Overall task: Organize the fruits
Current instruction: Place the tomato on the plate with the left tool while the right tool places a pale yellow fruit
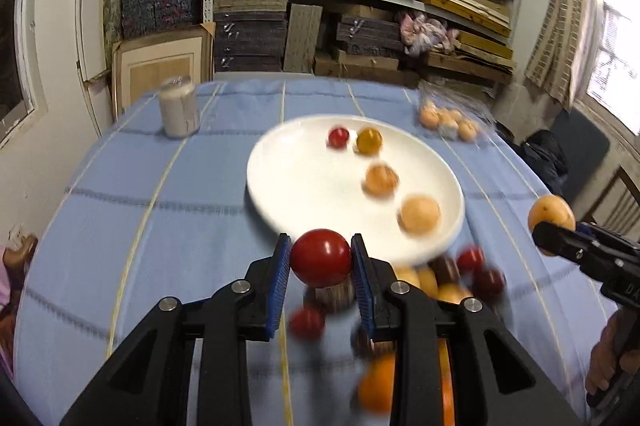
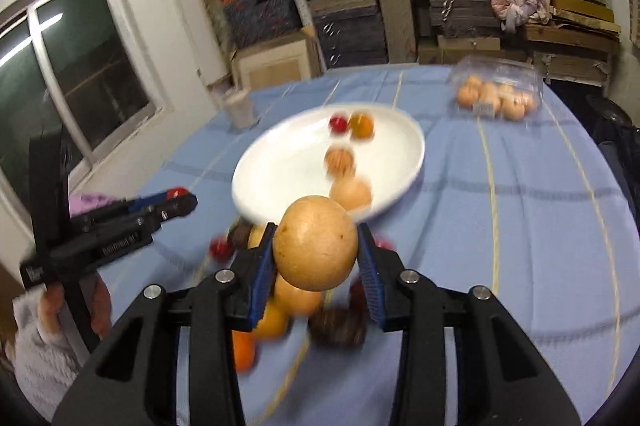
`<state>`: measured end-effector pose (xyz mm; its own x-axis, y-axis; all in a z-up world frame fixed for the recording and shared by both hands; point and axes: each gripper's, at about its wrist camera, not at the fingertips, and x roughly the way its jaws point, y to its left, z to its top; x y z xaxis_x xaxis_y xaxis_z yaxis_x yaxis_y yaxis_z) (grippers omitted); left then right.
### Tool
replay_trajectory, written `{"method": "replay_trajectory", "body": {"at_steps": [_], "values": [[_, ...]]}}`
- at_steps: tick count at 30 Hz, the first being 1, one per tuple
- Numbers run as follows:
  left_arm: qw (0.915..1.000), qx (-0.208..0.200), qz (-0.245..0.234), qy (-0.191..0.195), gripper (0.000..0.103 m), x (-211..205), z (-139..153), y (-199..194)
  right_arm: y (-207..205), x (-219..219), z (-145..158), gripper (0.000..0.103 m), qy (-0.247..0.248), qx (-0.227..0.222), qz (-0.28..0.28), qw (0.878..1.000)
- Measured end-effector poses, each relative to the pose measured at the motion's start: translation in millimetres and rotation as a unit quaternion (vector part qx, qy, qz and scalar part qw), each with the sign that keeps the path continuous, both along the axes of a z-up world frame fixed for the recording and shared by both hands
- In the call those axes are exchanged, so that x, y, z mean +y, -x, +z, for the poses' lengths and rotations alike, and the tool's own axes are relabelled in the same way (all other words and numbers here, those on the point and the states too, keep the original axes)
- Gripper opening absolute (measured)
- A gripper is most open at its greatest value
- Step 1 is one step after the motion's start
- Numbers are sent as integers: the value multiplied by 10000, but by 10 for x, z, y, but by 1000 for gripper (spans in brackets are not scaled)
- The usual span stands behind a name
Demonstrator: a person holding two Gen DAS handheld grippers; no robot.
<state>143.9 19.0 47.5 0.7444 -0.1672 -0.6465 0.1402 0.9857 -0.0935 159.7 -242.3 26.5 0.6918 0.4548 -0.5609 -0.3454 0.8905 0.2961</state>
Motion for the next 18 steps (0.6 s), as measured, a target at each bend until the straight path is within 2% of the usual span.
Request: {"method": "replay_trajectory", "body": {"at_steps": [7,10,12,14,16,18], "values": [[9992,358,157,49,31,-66,-207,-651,-928,101,-201,39,44,476,-256,9985],[9989,455,111,19,31,-71,-310,-754,-1169,95,-336,39,-27,650,-340,9973],[9984,562,0,83,31,-62,-376,-774,-1220,49,-416,42,-282,733,-335,9963],[9980,604,-27,165,39,-44,-403,-783,-1207,-18,-427,50,-447,714,-343,9959],[9981,544,14,301,61,-3,-377,-752,-1120,-97,-349,51,-505,556,-409,9963],[9985,423,90,340,65,41,-325,-683,-980,-176,-225,52,-623,336,-414,9966]]}}
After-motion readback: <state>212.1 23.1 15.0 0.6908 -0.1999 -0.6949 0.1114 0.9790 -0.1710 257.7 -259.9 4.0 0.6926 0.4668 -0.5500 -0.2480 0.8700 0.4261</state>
